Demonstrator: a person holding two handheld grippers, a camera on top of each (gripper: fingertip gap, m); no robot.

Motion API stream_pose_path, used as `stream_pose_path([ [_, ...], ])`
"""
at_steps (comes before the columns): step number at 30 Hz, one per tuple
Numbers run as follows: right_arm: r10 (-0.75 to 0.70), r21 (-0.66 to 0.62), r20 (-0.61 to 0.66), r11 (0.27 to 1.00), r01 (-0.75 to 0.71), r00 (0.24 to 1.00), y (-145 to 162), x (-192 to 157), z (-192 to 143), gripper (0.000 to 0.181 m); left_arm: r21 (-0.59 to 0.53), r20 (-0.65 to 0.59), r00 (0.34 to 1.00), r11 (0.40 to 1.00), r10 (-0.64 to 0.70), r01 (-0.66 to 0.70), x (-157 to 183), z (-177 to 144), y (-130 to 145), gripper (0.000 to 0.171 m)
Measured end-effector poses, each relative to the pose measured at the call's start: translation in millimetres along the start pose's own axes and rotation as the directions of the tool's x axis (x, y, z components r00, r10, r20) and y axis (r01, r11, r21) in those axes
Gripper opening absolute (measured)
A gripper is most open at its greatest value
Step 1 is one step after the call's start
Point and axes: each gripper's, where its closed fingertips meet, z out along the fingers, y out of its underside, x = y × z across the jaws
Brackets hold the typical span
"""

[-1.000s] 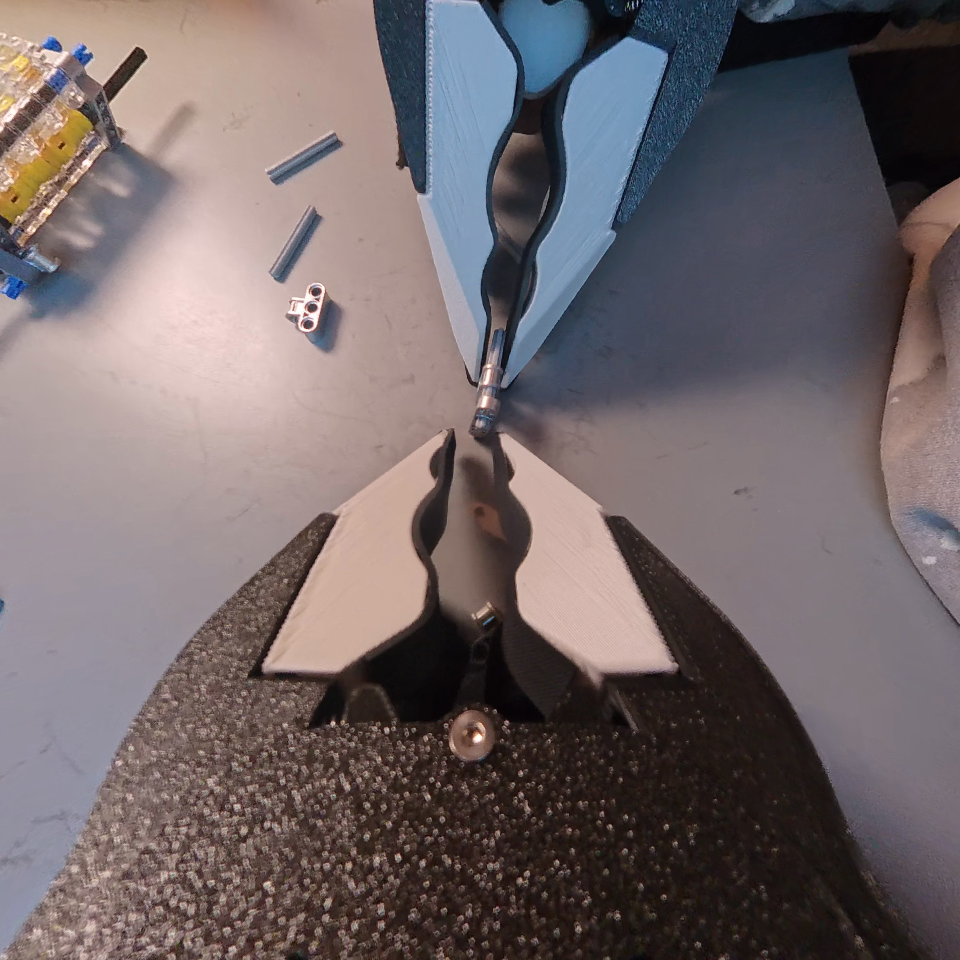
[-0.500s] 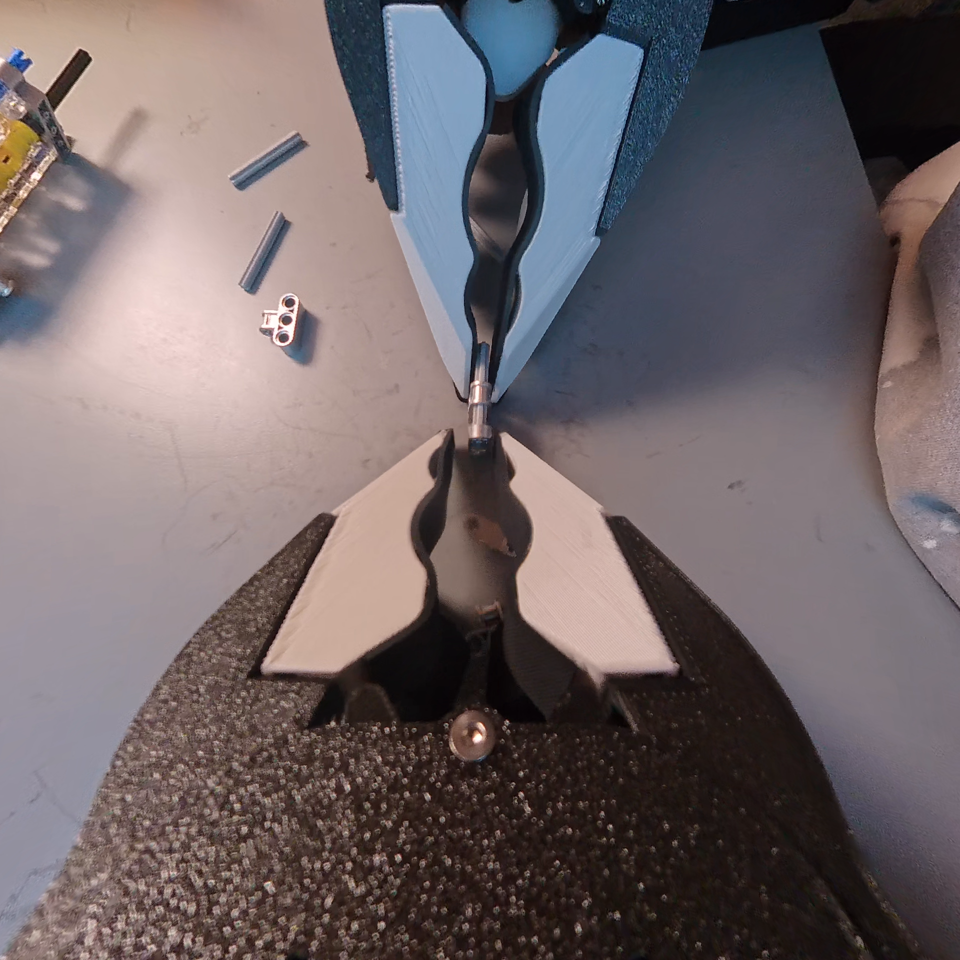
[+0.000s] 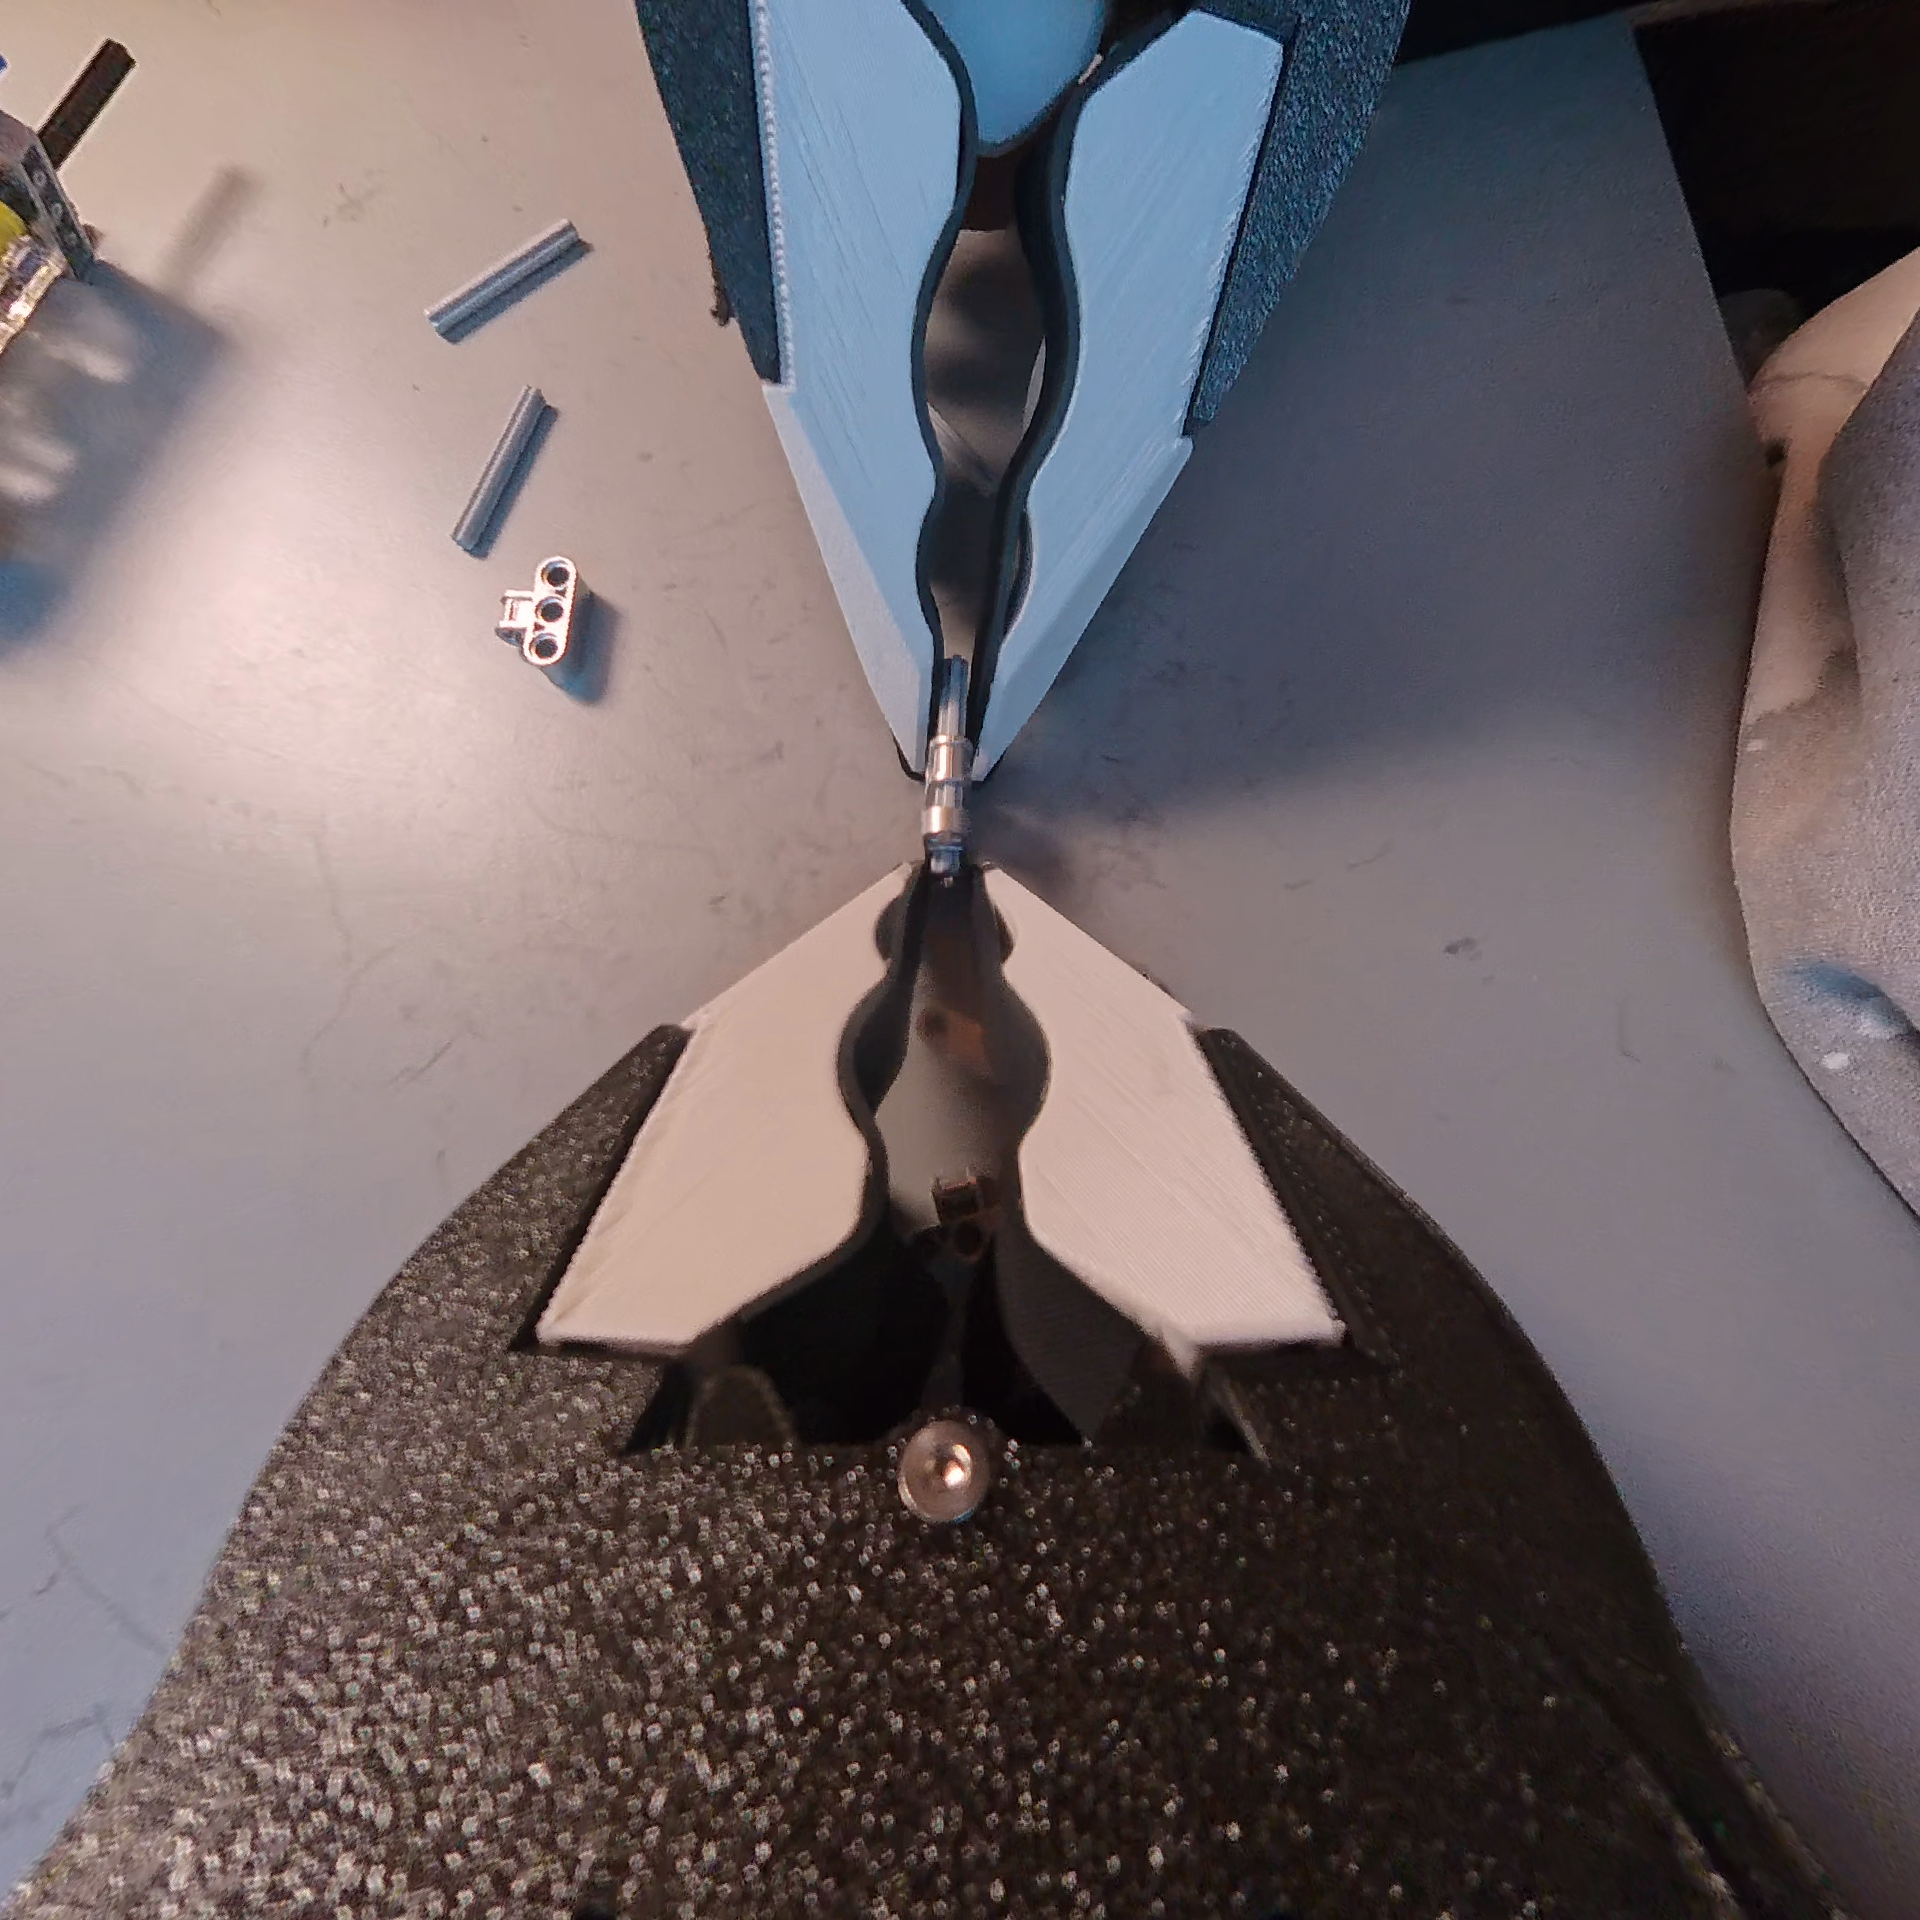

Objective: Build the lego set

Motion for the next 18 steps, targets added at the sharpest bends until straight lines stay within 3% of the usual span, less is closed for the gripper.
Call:
stream_pose_path([
  [18,-0.053,0.024,0.035,0.998,0.052,0.998,-1.4,-3.1,0.6,0.002,0.029,-0.045,0.998,0.999,0.042,-0.041,2.2,1.2,-2.0,0.005],
])
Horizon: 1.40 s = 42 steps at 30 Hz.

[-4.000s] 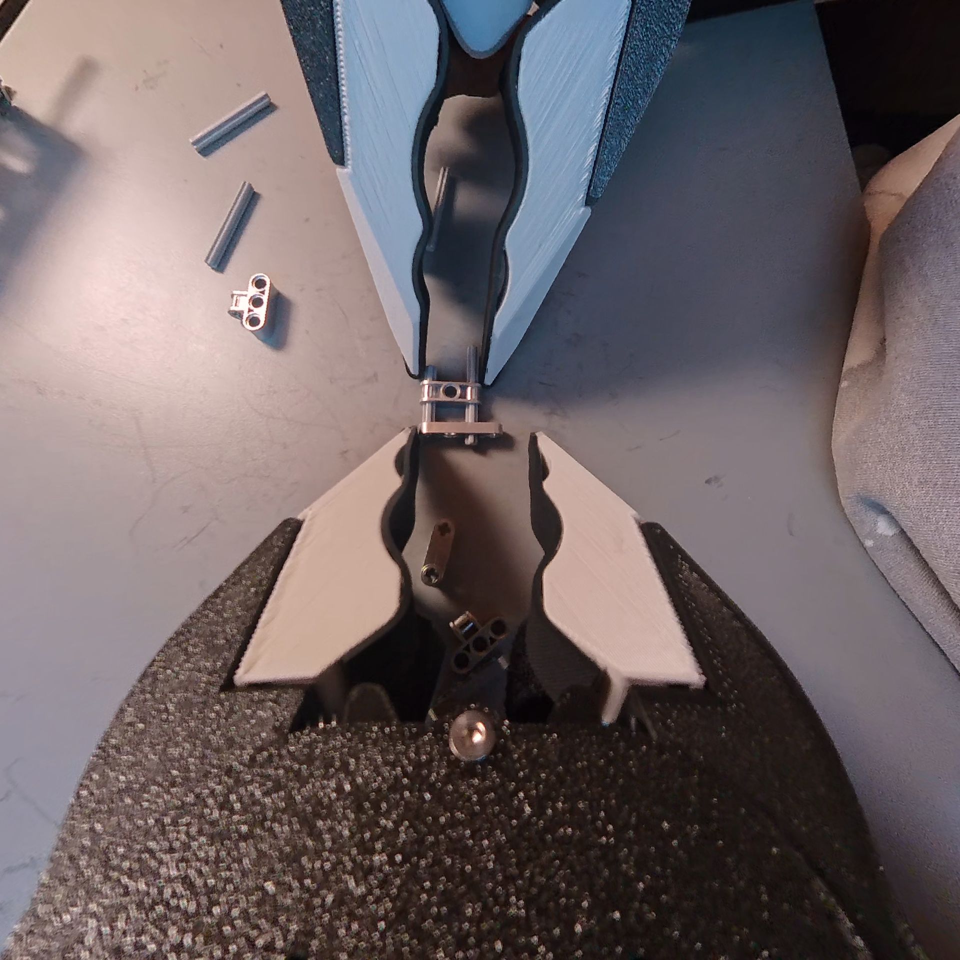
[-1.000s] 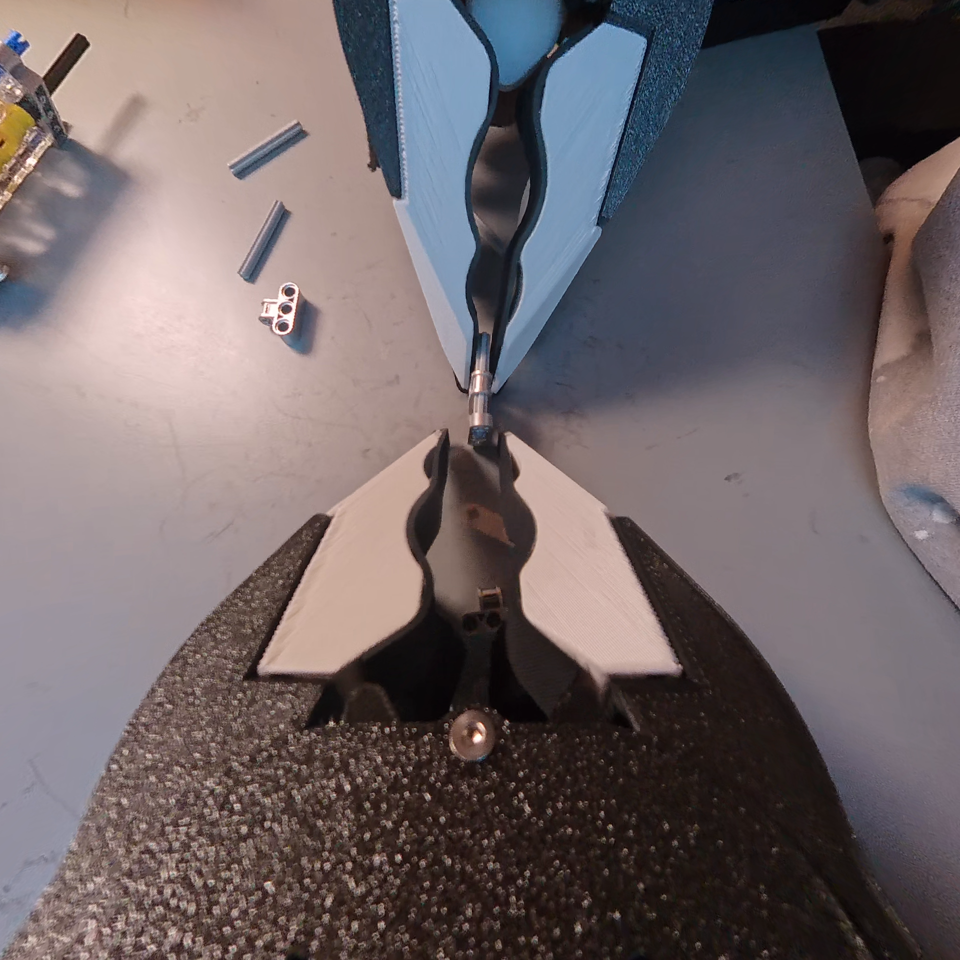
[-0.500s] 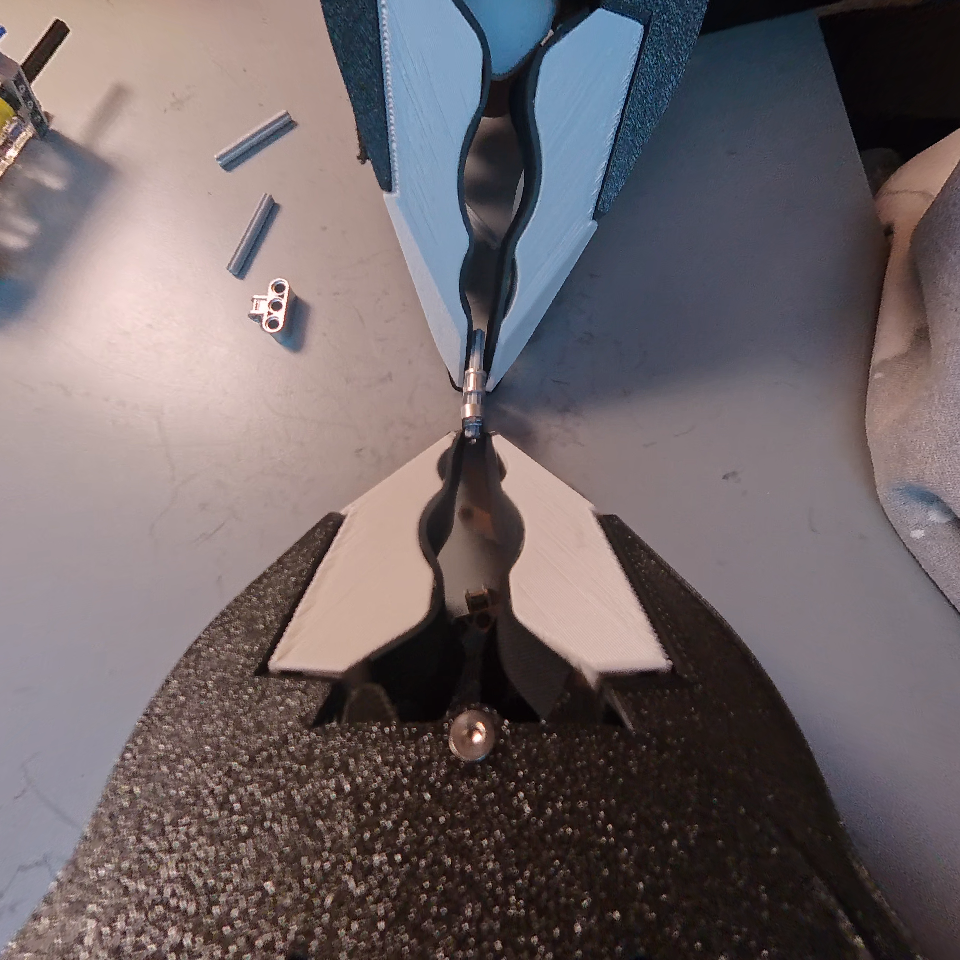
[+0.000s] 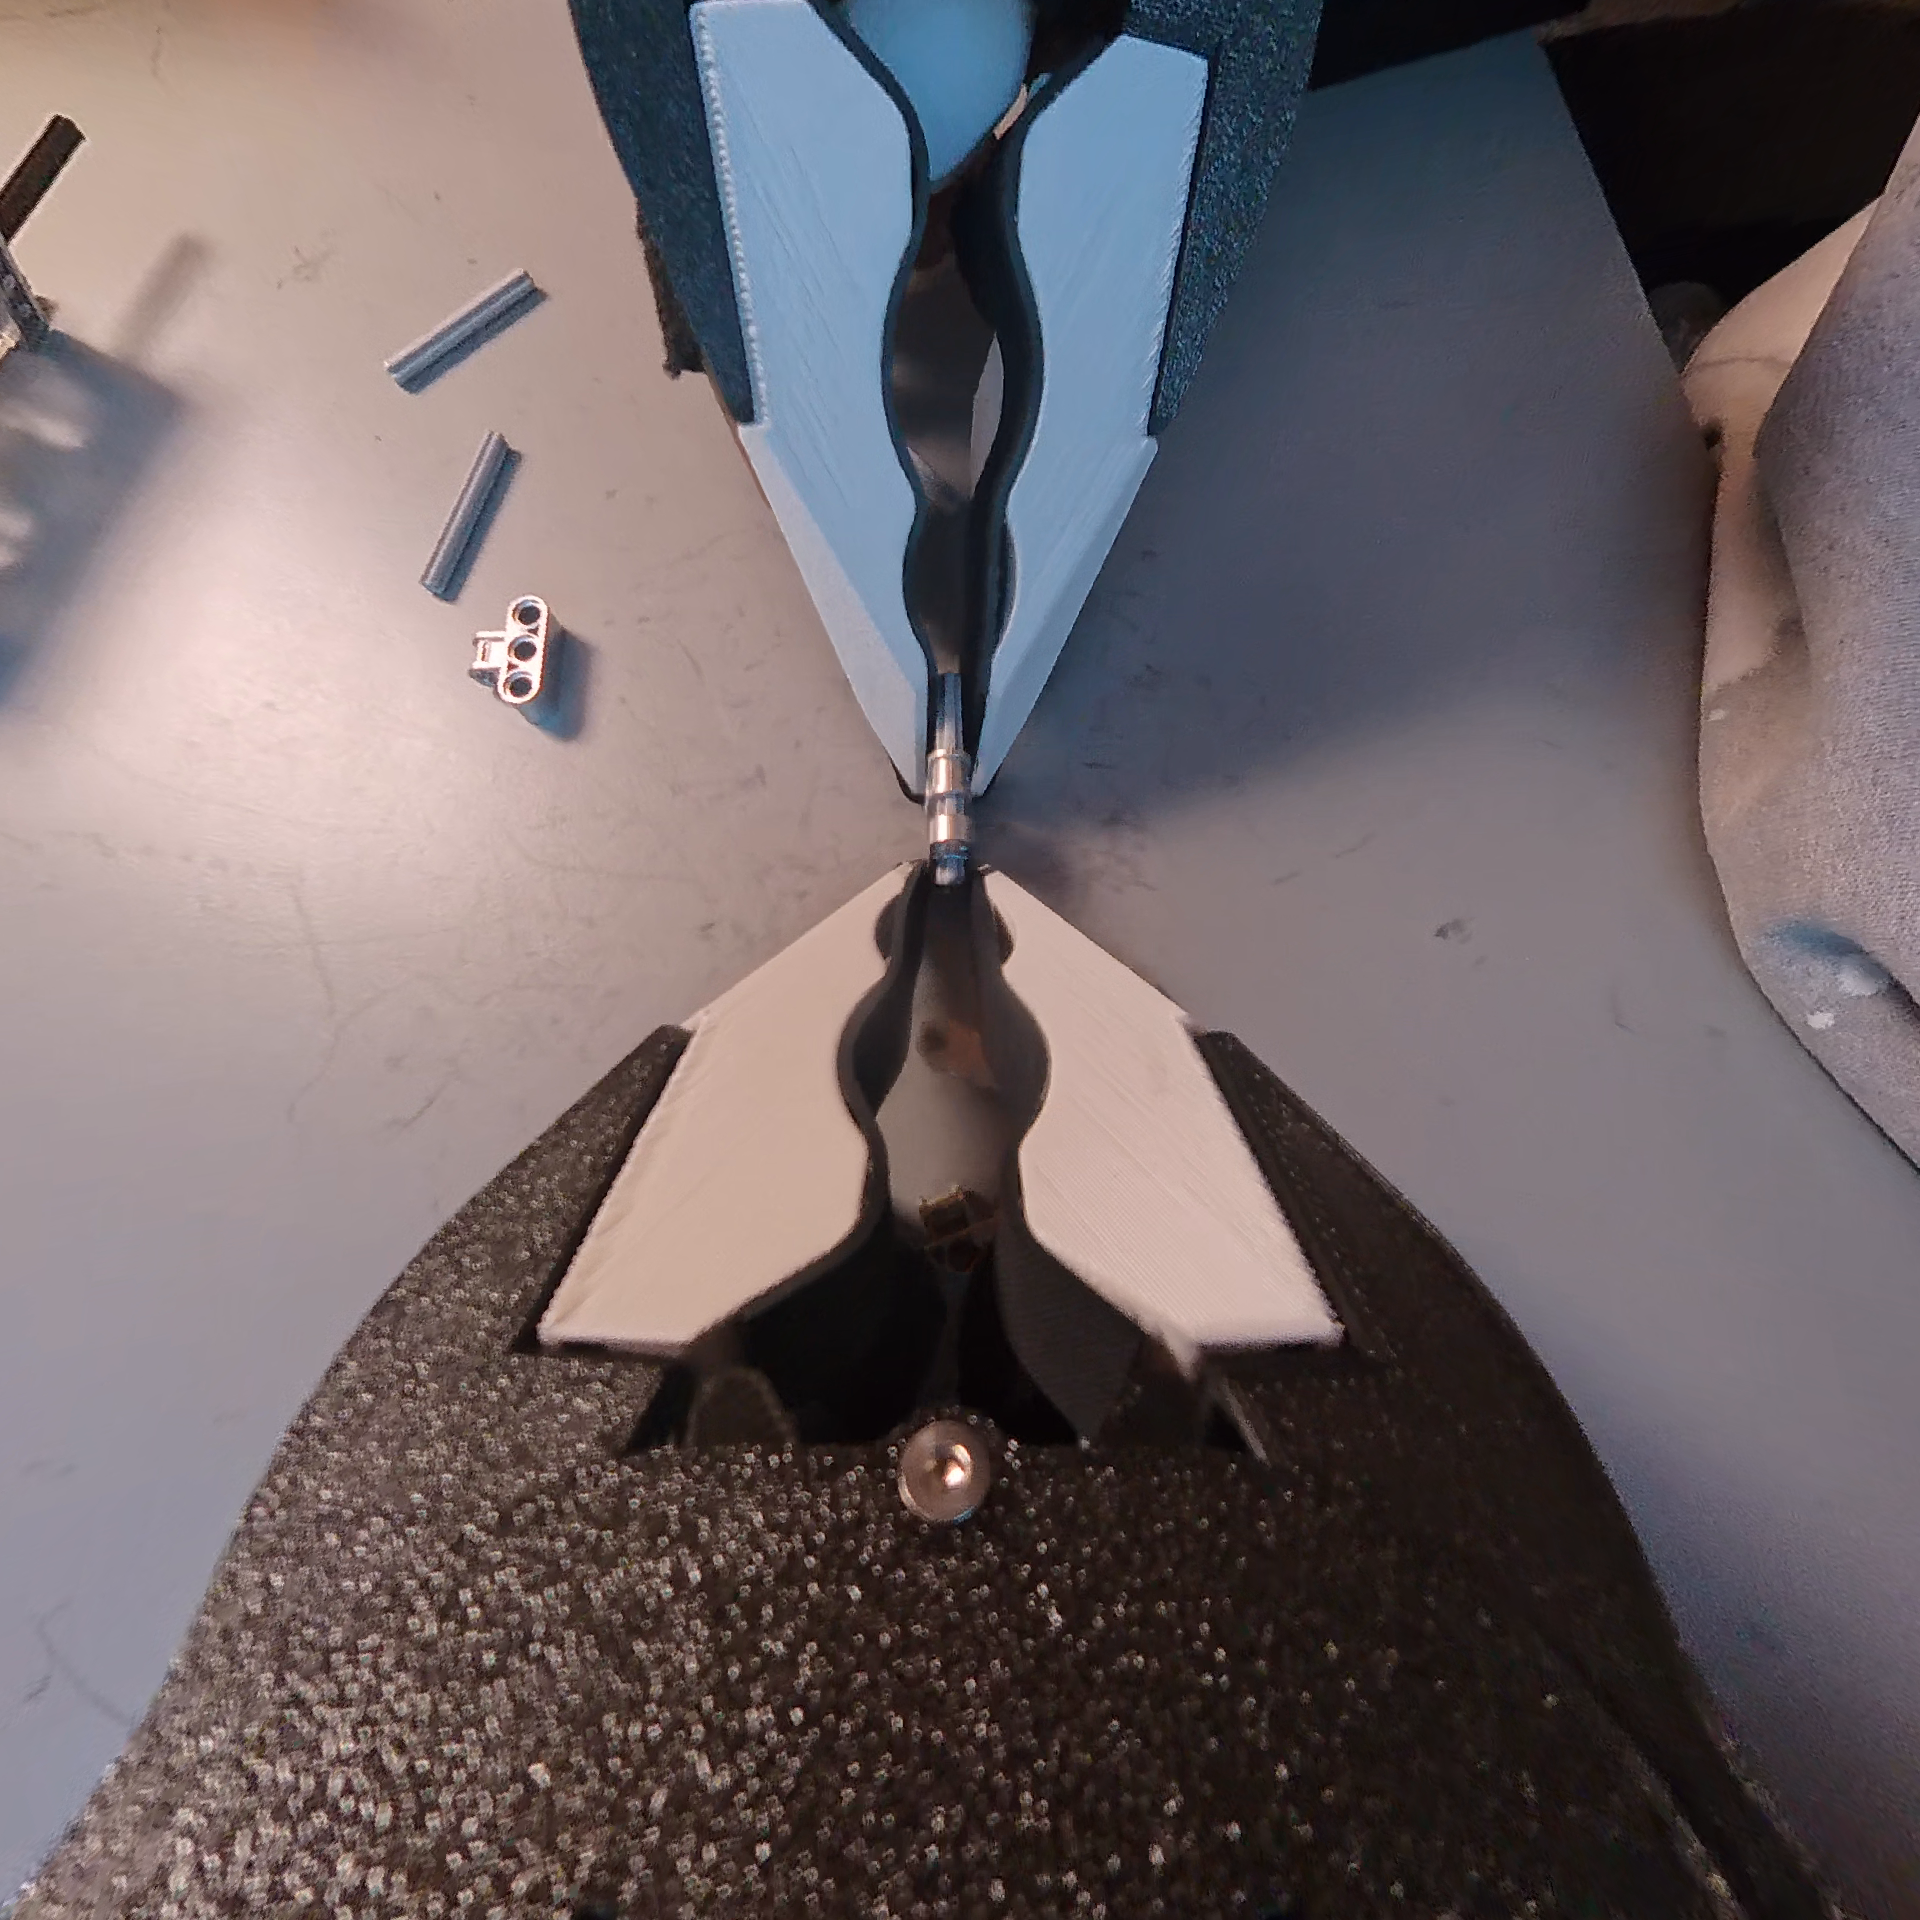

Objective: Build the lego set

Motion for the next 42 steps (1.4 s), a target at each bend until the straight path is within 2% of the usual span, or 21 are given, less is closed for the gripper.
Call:
stream_pose_path([
  [10,-0.003,0.001,0.032,1.0,0.003,0.999,-3,-2,3,0.001,-0.001,-0.014,1.0,1.0,0.022,-0.022,2,3,-2,0.004],
  [18,-0.007,0.001,0.008,1.0,0.007,1.0,-4,-2,4,0.002,0.013,0.026,0.999,0.999,0.047,-0.047,1,6,-6,0.006],
  [20,-0.007,0.002,0.004,1.0,0.007,1.0,-3,-2,3,0.002,0.034,0.031,0.999,0.999,0.03,-0.031,0,3,-9,0.019],
  [23,-0.007,0.001,0.002,1.0,0.007,1.0,-3,-2,3,0.002,0.048,0.03,1.0,0.999,0.002,-0.004,-2,-7,-10,0.022],
  [30,-0.003,0.001,0.004,1.0,0.003,1.0,-3,-2,3,0.002,-0.035,0.026,1.0,0.999,0.001,0.0,3,-6,5,0.007],
  [42,-0.007,0.004,0.014,1.0,0.007,1.0,-3,-2,3,0.001,-0.016,0.015,1.0,1.0,-0.006,0.006,3,-4,4,0.004],
])
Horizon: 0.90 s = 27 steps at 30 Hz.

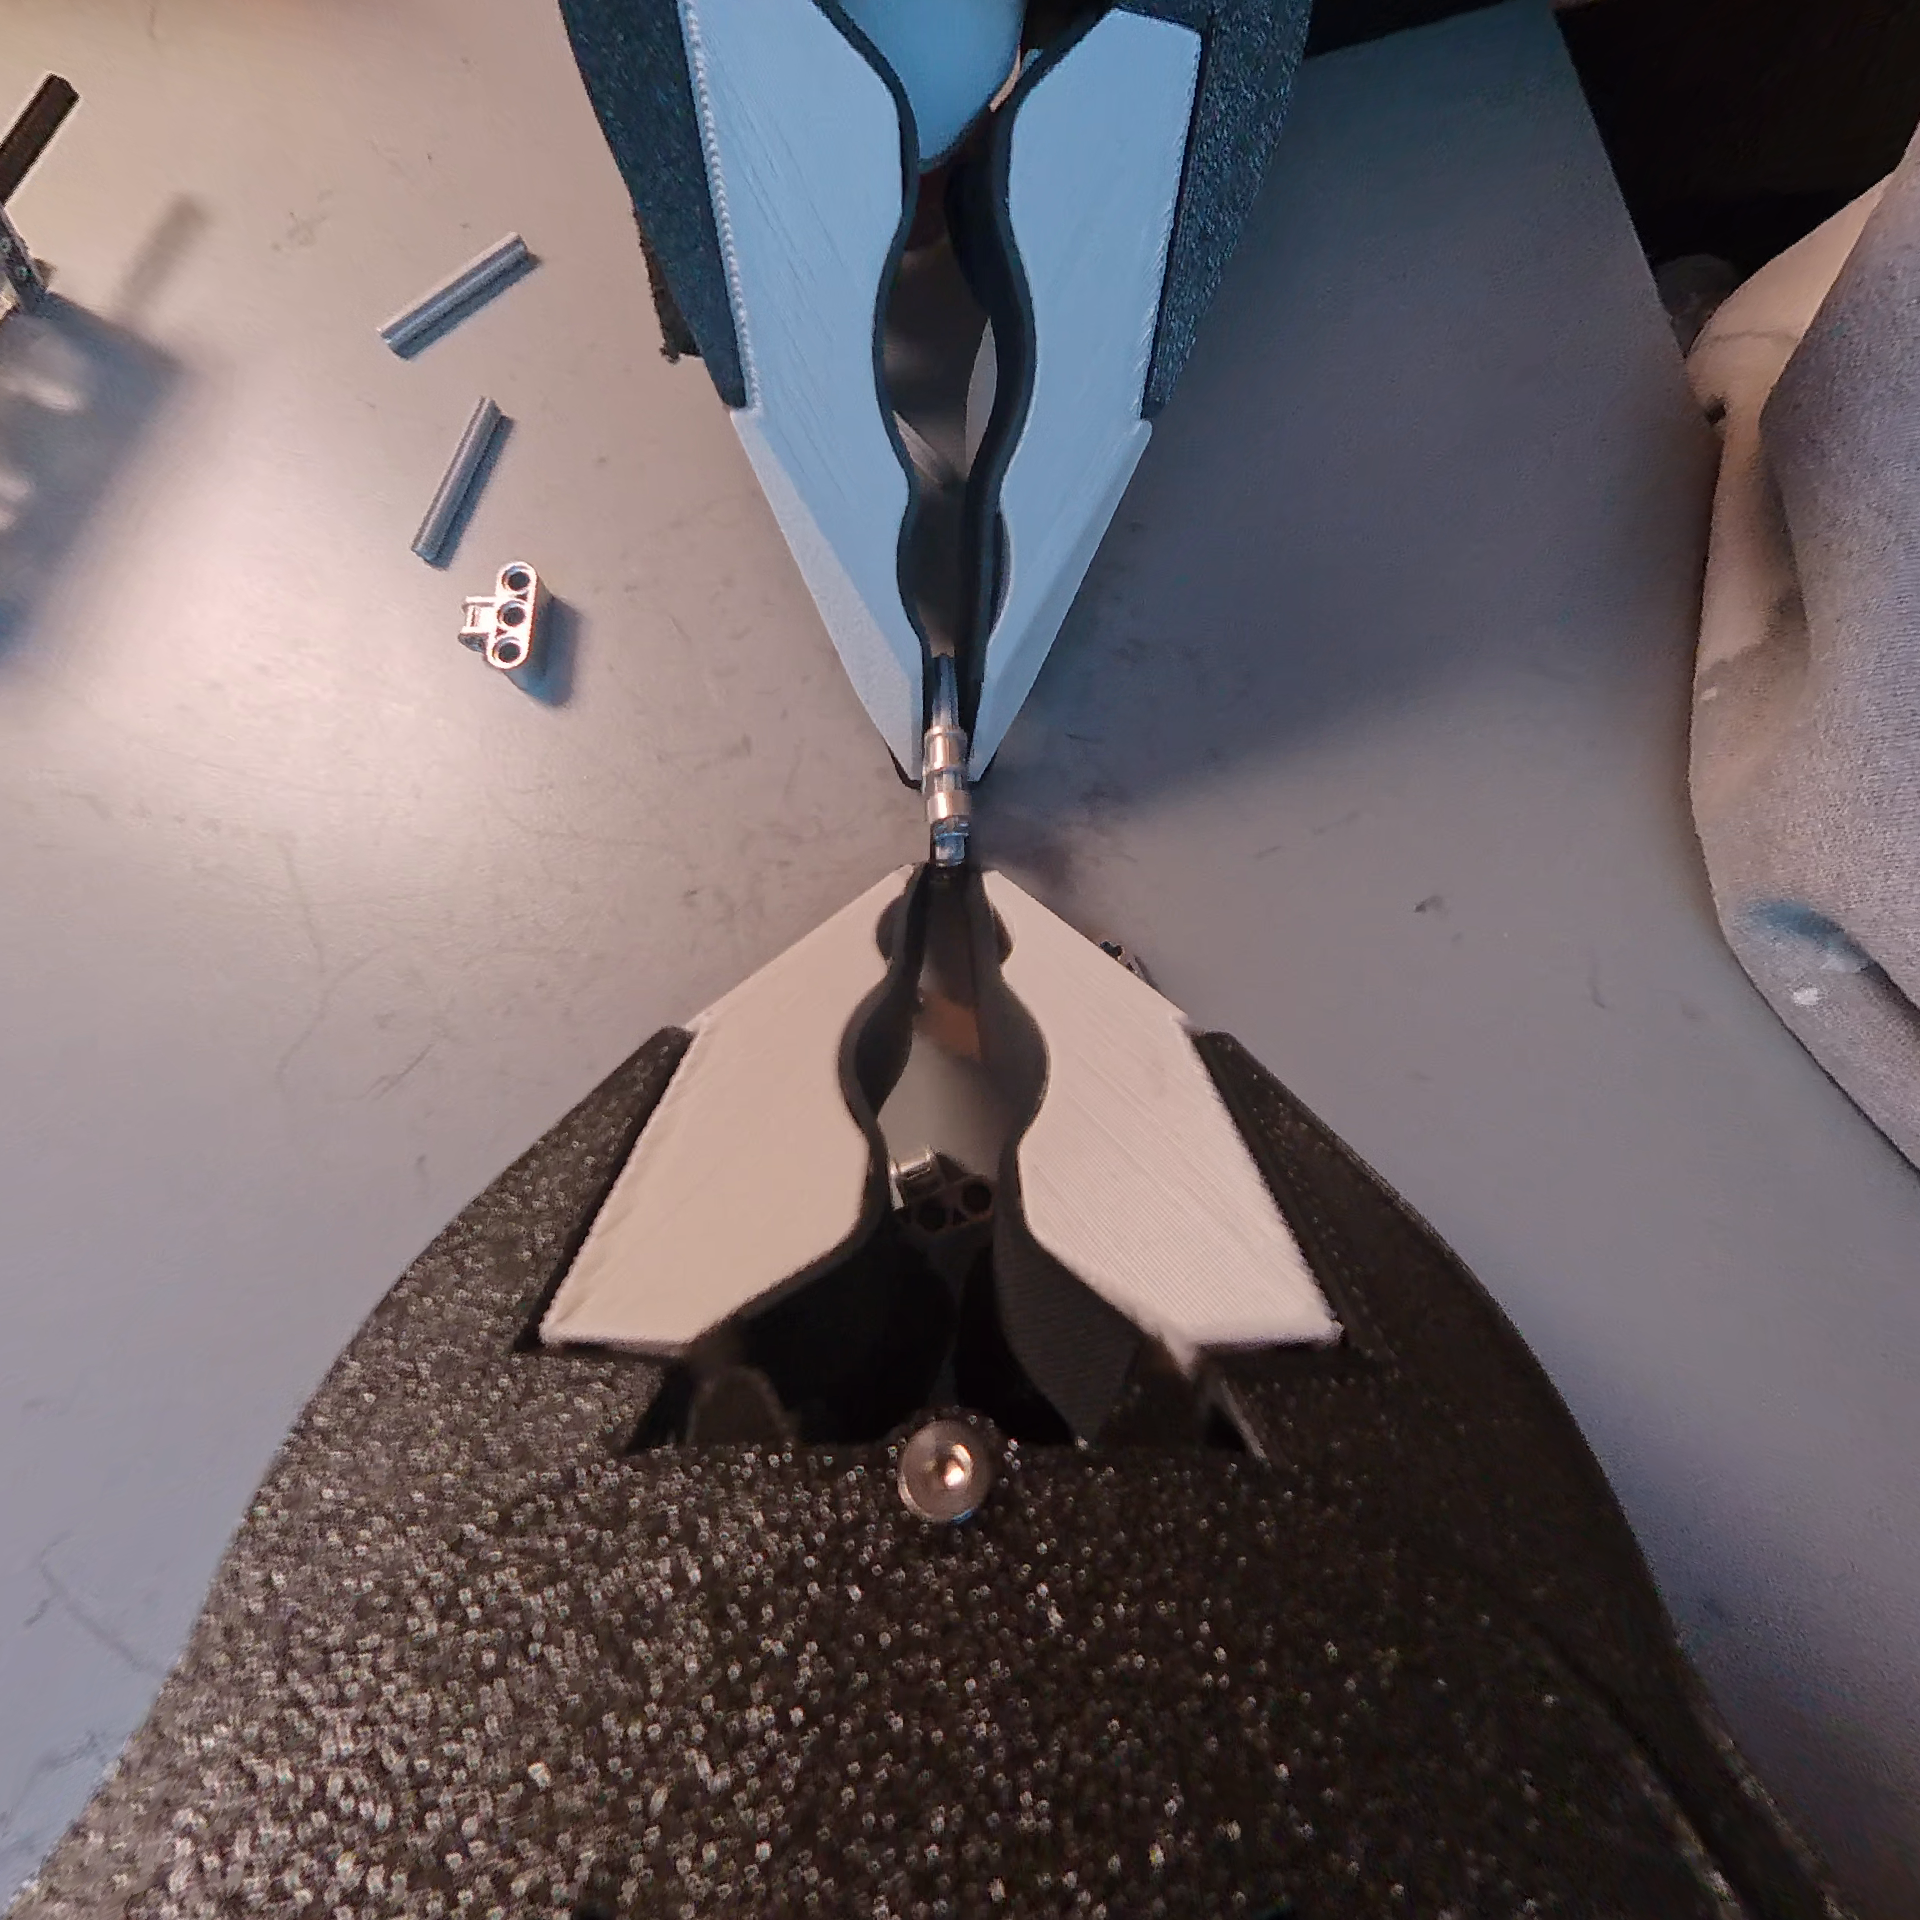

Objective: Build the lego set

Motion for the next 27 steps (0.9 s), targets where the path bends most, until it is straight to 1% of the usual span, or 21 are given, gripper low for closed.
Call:
stream_pose_path([
  [9,-0.011,-0.002,0.019,1.0,0.011,1.0,-0.5,-1.3,0.4,0.001,0.002,-0.035,0.999,1.0,0.023,-0.023,1.4,3.3,-2.9,0.004],
  [13,-0.003,-0.005,0.015,1.0,0.003,1.0,-0.2,-1.2,0.4,0.002,0.006,-0.048,0.999,1.0,0.003,-0.003,1.2,3.1,-2.7,0.005],
  [21,0.004,-0.006,0.003,1.0,-0.004,1.0,0.0,-0.9,0.7,0.002,0.024,-0.029,1.0,1.0,-0.003,0.004,1.5,-0.5,-3.4,0.006],
  [25,0.006,-0.007,0.003,1.0,-0.006,1.0,0.0,-0.8,0.8,0.002,0.02,-0.013,1.0,1.0,-0.009,0.009,1.3,-0.6,-2.8,0.012],
  [27,0.006,-0.007,0.003,1.0,-0.006,1.0,-0.1,-0.8,0.9,0.002,0.017,-0.003,1.0,1.0,-0.01,0.01,0.5,0.3,-2.4,0.012],
])
